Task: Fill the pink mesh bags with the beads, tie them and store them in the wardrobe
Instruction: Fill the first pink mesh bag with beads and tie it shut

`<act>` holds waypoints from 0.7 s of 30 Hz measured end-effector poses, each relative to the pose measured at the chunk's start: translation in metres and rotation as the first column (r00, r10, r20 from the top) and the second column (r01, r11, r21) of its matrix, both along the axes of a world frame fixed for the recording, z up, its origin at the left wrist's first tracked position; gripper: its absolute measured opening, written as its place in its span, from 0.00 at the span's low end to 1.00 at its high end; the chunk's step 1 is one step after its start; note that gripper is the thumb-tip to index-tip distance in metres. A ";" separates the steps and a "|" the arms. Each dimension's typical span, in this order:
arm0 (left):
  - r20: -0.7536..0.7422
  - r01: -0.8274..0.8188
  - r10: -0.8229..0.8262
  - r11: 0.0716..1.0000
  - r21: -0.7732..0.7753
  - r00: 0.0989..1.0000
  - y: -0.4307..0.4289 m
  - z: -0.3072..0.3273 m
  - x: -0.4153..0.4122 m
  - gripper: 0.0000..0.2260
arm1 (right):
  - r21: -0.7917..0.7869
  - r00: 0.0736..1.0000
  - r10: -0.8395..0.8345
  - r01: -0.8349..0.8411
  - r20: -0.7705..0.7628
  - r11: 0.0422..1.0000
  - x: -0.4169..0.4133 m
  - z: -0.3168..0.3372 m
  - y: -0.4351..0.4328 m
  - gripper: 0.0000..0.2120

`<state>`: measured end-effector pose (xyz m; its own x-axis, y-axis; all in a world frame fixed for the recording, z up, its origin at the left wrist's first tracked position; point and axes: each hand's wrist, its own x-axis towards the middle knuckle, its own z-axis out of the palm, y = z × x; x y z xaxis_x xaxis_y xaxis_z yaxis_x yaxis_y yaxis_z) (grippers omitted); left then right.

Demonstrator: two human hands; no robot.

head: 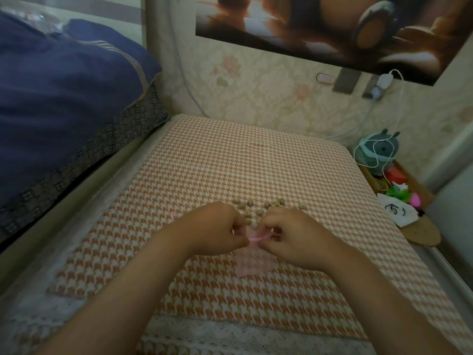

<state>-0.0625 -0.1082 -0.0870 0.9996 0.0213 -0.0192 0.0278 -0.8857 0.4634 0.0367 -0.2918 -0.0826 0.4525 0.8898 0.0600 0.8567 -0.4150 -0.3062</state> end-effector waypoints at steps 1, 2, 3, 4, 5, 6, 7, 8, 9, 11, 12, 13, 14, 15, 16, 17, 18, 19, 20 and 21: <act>-0.014 -0.003 0.003 1.000 0.007 1.000 0.002 0.001 0.000 0.07 | -0.023 1.000 0.001 0.000 0.022 1.000 0.001 -0.001 0.001 0.07; -0.023 -0.004 0.005 1.000 0.011 1.000 0.004 0.002 -0.001 0.07 | -0.063 0.999 0.001 0.002 0.036 0.998 0.001 -0.002 0.003 0.07; -0.025 -0.005 0.005 1.000 0.015 1.000 0.005 0.003 -0.001 0.07 | -0.095 0.999 0.008 -0.004 0.038 0.995 0.001 -0.004 0.004 0.07; -0.019 -0.003 0.004 1.000 0.026 1.000 0.006 0.003 -0.001 0.07 | -0.112 0.999 0.021 -0.017 0.028 0.994 0.001 -0.005 0.006 0.07; -0.010 -0.002 0.003 0.999 0.038 1.000 0.006 0.003 -0.001 0.06 | -0.096 0.999 0.034 -0.033 0.001 0.995 0.000 -0.006 0.007 0.05; -0.002 -0.006 0.006 0.999 0.043 1.000 0.007 0.003 -0.001 0.06 | -0.051 0.998 0.034 -0.037 -0.051 0.998 -0.001 -0.007 0.007 0.05; 0.002 -0.016 0.016 0.999 0.039 1.000 0.009 0.003 -0.002 0.06 | 0.015 0.992 0.019 -0.017 -0.127 1.000 0.000 -0.007 0.006 0.07; 0.006 -0.034 0.034 0.999 0.025 0.999 0.011 0.004 -0.002 0.08 | 0.082 0.978 -0.012 0.029 -0.209 0.996 0.001 -0.006 0.004 0.11; 0.015 -0.061 0.061 0.998 0.003 0.998 0.014 0.004 -0.003 0.11 | 0.151 0.959 -0.046 0.091 -0.278 0.984 0.004 -0.005 0.001 0.15; 0.066 -0.146 0.152 0.986 -0.080 0.986 0.017 0.004 -0.003 0.22 | 0.250 0.943 -0.129 0.210 -0.305 0.945 0.014 -0.006 -0.005 0.17; 0.100 -0.209 0.220 0.971 -0.113 0.970 0.017 0.004 -0.002 0.25 | 0.267 0.950 -0.180 0.247 -0.254 0.931 0.020 -0.009 -0.007 0.15; 0.137 -0.274 0.290 0.954 -0.119 0.947 0.017 0.003 -0.001 0.26 | 0.258 0.955 -0.226 0.271 -0.190 0.928 0.025 -0.013 -0.008 0.13; 0.170 -0.327 0.343 0.938 -0.113 0.924 0.017 0.001 0.002 0.26 | 0.222 0.956 -0.260 0.284 -0.133 0.933 0.028 -0.016 -0.007 0.12; 0.195 -0.365 0.380 0.925 -0.108 0.904 0.015 -0.001 0.004 0.26 | 0.174 0.957 -0.274 0.287 -0.096 0.942 0.030 -0.020 -0.006 0.11; 0.206 -0.390 0.403 0.915 -0.103 0.892 0.014 -0.004 0.006 0.26 | 0.120 0.959 -0.275 0.282 -0.066 0.952 0.030 -0.024 -0.003 0.10; 0.208 -0.404 0.416 0.909 -0.098 0.885 0.013 -0.006 0.007 0.25 | 0.067 0.964 -0.265 0.267 -0.036 0.961 0.030 -0.028 -0.001 0.09; 0.207 -0.407 0.418 0.909 -0.094 0.885 0.012 -0.009 0.008 0.23 | 0.008 0.968 -0.251 0.251 0.000 0.968 0.028 -0.030 0.003 0.09; 0.206 -0.397 0.407 0.913 -0.091 0.890 0.012 -0.012 0.010 0.20 | -0.042 0.971 -0.235 0.237 0.035 0.971 0.027 -0.032 0.006 0.09; 0.199 -0.384 0.395 0.919 -0.092 0.897 0.011 -0.013 0.010 0.15 | -0.085 0.972 -0.224 0.229 0.065 0.970 0.025 -0.033 0.008 0.08; 0.185 -0.369 0.381 0.924 -0.097 0.906 0.010 -0.012 0.009 0.11 | -0.107 0.972 -0.215 0.224 0.089 0.969 0.024 -0.034 0.010 0.08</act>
